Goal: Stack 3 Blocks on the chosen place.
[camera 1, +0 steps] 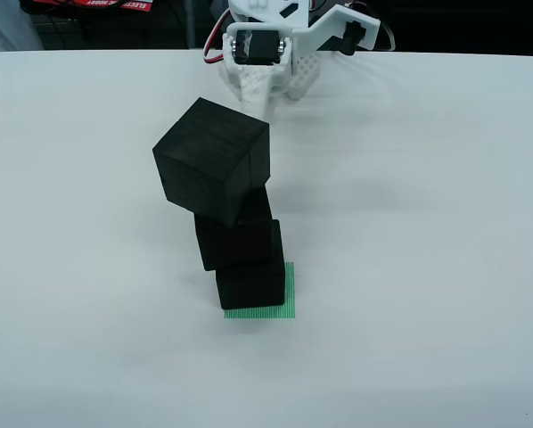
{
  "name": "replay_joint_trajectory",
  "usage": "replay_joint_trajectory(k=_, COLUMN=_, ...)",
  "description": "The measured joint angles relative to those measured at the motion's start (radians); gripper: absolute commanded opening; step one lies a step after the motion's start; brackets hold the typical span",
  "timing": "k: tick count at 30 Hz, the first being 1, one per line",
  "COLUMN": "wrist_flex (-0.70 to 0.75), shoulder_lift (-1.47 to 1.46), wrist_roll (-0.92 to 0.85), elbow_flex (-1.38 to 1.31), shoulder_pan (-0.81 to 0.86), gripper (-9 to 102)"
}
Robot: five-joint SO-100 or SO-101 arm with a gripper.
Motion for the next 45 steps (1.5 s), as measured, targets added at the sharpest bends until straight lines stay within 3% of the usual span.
replay_joint_trajectory(k=8, wrist_flex=0.000, shoulder_lift=0.000, wrist_roll=0.000, elbow_flex=0.000, shoulder_pan=0.000, gripper=0)
replay_joint_trajectory(k=45, wrist_flex=0.000, shoulder_lift=0.000, wrist_roll=0.000, elbow_flex=0.000, shoulder_pan=0.000, gripper=0)
